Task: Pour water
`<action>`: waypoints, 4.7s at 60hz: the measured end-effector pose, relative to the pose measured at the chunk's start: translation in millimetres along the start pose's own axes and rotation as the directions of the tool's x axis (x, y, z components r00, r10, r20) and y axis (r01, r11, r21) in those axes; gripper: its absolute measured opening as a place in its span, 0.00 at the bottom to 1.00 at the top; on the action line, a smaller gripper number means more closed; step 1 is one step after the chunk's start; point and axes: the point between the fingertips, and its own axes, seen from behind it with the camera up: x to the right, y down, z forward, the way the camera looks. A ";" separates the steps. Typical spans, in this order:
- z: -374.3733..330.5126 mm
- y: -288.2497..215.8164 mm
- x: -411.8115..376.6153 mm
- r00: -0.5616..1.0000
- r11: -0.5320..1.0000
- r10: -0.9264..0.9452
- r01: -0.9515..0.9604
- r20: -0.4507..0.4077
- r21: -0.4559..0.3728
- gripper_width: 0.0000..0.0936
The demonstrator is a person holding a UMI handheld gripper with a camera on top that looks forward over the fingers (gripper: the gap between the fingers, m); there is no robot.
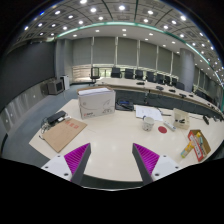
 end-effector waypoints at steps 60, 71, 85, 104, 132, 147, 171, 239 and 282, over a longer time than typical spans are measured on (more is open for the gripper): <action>128.8 157.5 513.9 0.961 0.986 0.148 -0.126 -0.232 0.108 0.91; 189.6 148.6 532.9 0.971 0.979 0.140 -0.107 -0.195 0.171 0.82; 217.6 140.3 546.8 0.964 0.966 0.173 -0.127 -0.202 0.224 0.52; 218.9 109.8 544.3 0.969 0.984 0.085 -0.045 -0.230 0.172 0.42; 303.1 -95.2 520.7 0.653 0.793 -0.521 0.608 -0.550 -0.030 0.42; 395.0 -123.5 465.6 0.086 0.260 -0.888 0.905 -0.452 -0.338 0.42; 443.7 -100.0 450.4 -0.303 -0.158 -0.920 0.867 -0.248 -0.473 0.42; 466.5 -15.0 453.2 0.996 0.982 0.091 -0.089 -0.004 0.166 0.47; 256.2 16.6 365.8 0.974 0.994 0.053 -0.073 -0.219 -0.083 0.92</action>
